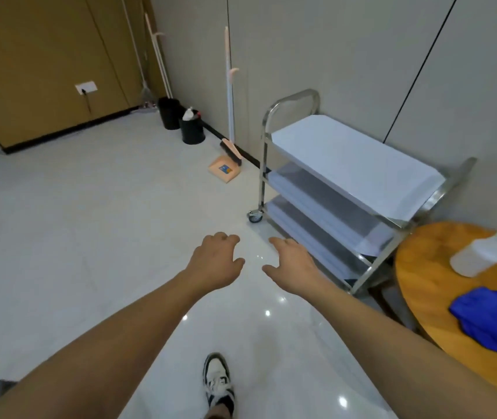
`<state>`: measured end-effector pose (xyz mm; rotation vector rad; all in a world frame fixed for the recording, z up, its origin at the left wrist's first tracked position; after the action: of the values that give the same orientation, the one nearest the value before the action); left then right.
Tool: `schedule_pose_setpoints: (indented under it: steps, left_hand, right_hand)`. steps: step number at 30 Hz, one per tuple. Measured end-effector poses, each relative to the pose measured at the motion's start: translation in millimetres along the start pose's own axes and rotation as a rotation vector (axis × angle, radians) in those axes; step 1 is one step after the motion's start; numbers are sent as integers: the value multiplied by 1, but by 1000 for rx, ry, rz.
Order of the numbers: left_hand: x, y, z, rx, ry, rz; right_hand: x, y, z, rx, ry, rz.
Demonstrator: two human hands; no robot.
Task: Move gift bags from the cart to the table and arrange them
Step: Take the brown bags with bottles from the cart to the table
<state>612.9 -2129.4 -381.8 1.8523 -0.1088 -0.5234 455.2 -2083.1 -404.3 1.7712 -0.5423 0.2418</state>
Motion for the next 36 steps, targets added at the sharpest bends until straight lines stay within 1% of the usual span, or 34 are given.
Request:
schedule_pose_setpoints:
  steps: [4,10,16,21,24,29,31,36]
  left_hand:
    - [21,13,86,88,-66,4]
    - [36,31,207,168,-133,59]
    - [38,18,324,239,-187,76]
    - [63,-7,420,303,-142,98]
    - [75,-33,484,334,-144,123]
    - [91,-96,577,336,-124,34]
    - [98,-137,609,342,-150,7]
    - [123,-263,696,327,-300,-7]
  right_hand:
    - [-5,7,67,32,-129,15]
    - [-13,22,153,-8,-260,89]
    - [-45,21,256,8,-345,130]
    - [-81,-6,359,71,-374,209]
    - [-105,-33,418,105,-397,233]
    - [-153,-91,503,108,-476,262]
    - [-174,-119,537,74,-506,254]
    - [-242,-209,619,-57,-543,152]
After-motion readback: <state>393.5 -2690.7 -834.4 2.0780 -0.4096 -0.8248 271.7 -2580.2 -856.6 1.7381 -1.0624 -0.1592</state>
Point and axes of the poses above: each hand's wrist, its own z-axis towards the middle knuckle, its own y-axis out of the back of the hand, x = y × z, the point moved 8 cm from there along z, towards the middle knuckle
